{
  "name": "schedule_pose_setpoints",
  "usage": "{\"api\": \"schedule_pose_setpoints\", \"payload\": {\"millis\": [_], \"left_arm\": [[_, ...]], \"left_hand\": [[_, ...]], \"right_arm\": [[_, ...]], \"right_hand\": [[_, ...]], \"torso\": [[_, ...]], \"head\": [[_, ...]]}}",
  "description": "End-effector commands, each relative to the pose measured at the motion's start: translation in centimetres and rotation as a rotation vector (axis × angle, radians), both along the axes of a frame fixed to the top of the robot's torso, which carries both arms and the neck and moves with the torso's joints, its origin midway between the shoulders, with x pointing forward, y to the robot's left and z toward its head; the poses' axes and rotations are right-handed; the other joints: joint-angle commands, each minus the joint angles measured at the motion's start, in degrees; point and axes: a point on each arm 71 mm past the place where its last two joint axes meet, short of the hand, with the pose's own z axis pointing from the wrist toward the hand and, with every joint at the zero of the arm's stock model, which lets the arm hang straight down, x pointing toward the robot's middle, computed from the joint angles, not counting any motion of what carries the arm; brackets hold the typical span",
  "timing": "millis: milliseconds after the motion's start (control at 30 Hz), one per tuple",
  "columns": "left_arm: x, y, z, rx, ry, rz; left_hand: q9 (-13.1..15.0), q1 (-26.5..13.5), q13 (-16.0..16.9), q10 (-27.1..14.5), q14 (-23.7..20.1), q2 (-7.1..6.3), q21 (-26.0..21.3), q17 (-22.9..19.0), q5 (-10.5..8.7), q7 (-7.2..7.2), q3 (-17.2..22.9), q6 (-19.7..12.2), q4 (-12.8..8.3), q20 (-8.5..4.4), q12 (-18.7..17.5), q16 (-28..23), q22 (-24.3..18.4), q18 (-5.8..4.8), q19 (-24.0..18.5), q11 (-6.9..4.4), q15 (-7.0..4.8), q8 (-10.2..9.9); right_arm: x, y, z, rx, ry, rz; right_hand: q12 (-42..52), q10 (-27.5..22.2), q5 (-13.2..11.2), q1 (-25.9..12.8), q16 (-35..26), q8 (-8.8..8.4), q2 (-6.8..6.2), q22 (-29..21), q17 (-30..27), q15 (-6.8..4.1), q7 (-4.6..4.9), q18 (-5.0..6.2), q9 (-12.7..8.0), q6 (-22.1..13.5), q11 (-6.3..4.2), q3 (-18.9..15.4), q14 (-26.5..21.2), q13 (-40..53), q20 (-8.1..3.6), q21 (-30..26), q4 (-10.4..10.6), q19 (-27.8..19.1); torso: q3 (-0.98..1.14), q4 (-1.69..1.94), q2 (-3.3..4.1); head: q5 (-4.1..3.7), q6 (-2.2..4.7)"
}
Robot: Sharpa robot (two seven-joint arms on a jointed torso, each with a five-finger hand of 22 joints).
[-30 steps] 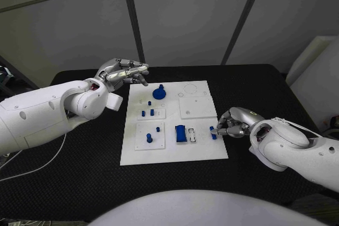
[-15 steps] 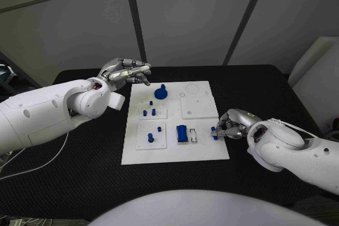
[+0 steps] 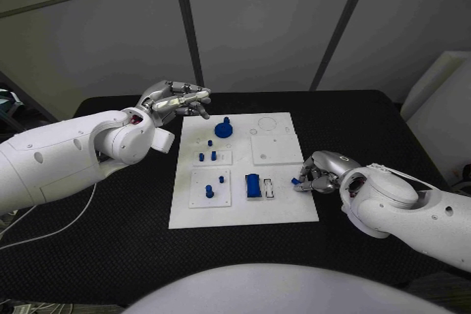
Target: Assemble the parts on the task board
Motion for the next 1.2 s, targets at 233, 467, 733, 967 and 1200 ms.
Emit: {"api": "schedule_pose_setpoints", "payload": {"millis": [233, 467, 733, 967, 1200], "left_arm": [[0.0, -0.1, 0.1, -0.004, -0.01, -0.009], [0.0, -0.1, 0.1, -0.004, -0.011, -0.009], [0.0, 0.0, 0.2, -0.004, -0.012, -0.007], [-0.1, 0.1, 0.2, -0.003, -0.012, -0.005], [-0.1, 0.2, 0.2, -0.001, -0.012, -0.002]], "left_hand": [[0.0, 0.1, -0.1, -0.4, 0.4, 0.54, -0.2, -0.1, -0.11, 0.09, 0.0, -0.3, 0.2, -0.02, -0.2, -0.2, -0.1, 2.71, 0.6, 0.01, -0.13, 0.4], [-0.1, 0.3, -0.1, -0.5, 0.4, 0.4, -0.3, -0.1, -0.12, 0.06, 0.0, -0.4, 0.0, -0.04, -0.2, -0.2, -0.1, 2.73, 0.6, -0.03, -0.16, 0.4], [-0.1, 0.3, -0.2, -0.5, 0.4, 0.43, -0.3, -0.1, -0.12, 0.09, 0.0, -0.4, 0.0, -0.03, -0.2, -0.3, -0.2, 2.73, 0.6, 0.0, -0.15, 0.4], [-0.1, 0.3, -0.2, -0.5, 0.4, 0.43, -0.3, -0.1, -0.12, 0.09, 0.0, -0.4, 0.0, -0.03, -0.2, -0.3, -0.2, 2.73, 0.6, 0.0, -0.15, 0.4], [-0.1, 0.3, -0.2, -0.5, 0.4, 0.43, -0.3, -0.1, -0.12, 0.09, 0.0, -0.4, 0.0, -0.03, -0.2, -0.3, -0.2, 2.73, 0.6, 0.0, -0.15, 0.4]], "right_arm": [[-0.6, 0.3, -1.0, -0.123, 0.058, 0.044], [-0.7, 0.5, -0.8, -0.145, 0.04, 0.045], [-1.0, 0.6, -0.6, -0.095, 0.056, 0.008], [-1.5, 0.8, -0.1, -0.028, 0.072, -0.022], [-1.7, 1.3, 0.9, 0.093, 0.03, -0.056]], "right_hand": [[-0.7, -0.4, 1.0, 1.0, 0.6, -0.61, -0.09, -0.3, 6.5, 0.41, 0.36, -0.23, -0.2, 0.0, 0.01, 0.6, 4.2, -0.7, 0.3, -0.1, -0.7, 0.0], [-1.3, -1.1, 0.4, 3.4, 0.5, -1.22, 0.23, -0.7, 6.5, 0.55, 0.58, -0.15, -0.3, -0.3, 0.17, 3.3, 4.2, -1.1, 0.45, -0.5, -2.2, -0.2], [-1.5, -1.2, 0.9, 5.1, -0.1, -1.67, 2.09, -0.2, 6.0, 0.28, 0.26, -0.23, -0.6, 0.8, -0.16, 8.0, 4.0, -1.1, 0.22, -0.1, -3.2, 0.1], [-1.1, -0.7, 1.7, 3.1, 0.2, -2.23, 1.43, 0.6, 6.3, 0.14, 0.01, -0.38, -0.9, 1.5, -0.36, 10.6, 4.1, -0.8, 0.13, 0.4, -2.4, 0.6], [0.4, 0.5, 1.6, 0.6, 1.2, -2.9, -0.21, 2.6, 7.5, 0.03, -0.15, -0.75, -1.1, 2.0, -0.44, 13.1, 4.4, 0.4, 0.0, 1.9, -1.5, 1.5]], "torso": [[-0.03, -0.03, 0.01], [-0.01, -0.03, 0.0], [-0.14, 0.0, -0.15], [-0.07, -0.06, -0.1], [-0.08, 0.03, -0.06]], "head": [[-0.17, -0.01], [0.03, -0.01], [0.35, -0.01], [0.54, -0.01], [0.51, -0.01]]}}
